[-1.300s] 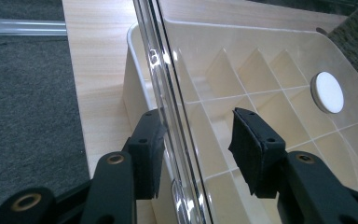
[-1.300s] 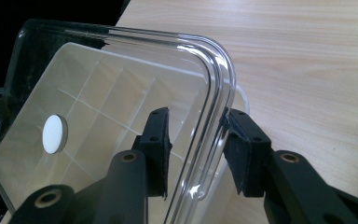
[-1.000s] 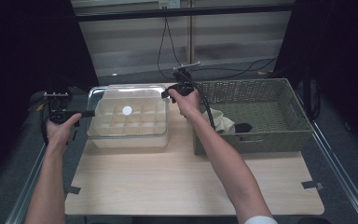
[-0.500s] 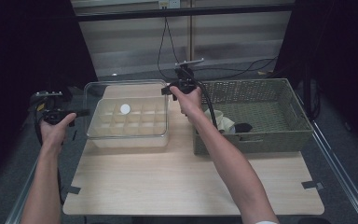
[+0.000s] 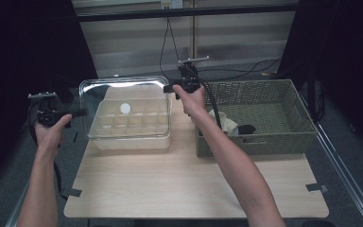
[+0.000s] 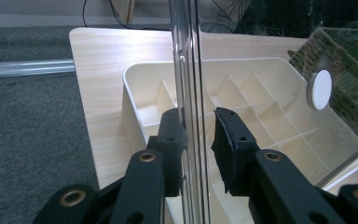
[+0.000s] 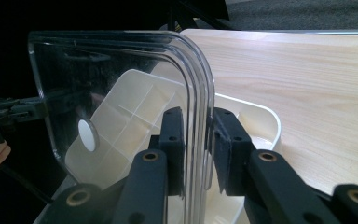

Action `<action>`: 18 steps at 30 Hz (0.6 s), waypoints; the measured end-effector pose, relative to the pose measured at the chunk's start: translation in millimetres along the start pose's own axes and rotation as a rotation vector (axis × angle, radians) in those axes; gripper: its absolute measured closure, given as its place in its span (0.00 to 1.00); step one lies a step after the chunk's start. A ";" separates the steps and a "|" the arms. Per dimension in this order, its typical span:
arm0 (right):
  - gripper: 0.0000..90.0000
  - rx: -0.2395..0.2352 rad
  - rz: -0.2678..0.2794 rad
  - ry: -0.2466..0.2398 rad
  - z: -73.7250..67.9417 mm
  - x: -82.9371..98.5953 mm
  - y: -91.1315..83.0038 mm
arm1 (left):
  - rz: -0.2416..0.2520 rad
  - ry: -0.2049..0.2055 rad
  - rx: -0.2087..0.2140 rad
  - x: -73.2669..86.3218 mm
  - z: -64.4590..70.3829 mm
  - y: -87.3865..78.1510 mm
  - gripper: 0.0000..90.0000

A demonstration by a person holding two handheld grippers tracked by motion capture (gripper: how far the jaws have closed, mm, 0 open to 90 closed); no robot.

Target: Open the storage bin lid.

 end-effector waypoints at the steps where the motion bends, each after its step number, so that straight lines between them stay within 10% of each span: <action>1: 0.83 -0.004 0.003 -0.002 0.0 0.2 -1.2 | -0.001 0.001 -0.007 0.0 0.8 -0.1 0.82; 18: 0.84 -0.036 0.028 -0.020 -13.1 -0.3 -14.8 | 0.004 0.017 -0.013 -1.4 4.9 -7.5 0.82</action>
Point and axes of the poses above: each handheld gripper's, and its own axes: y roughly forward along the jaws, x roughly out of its underside, z roughly to its right, the point moved 4 cm from there along y, roughly forward along the jaws, and after that the axes turned 10 degrees about y, right-handed, at the moved point
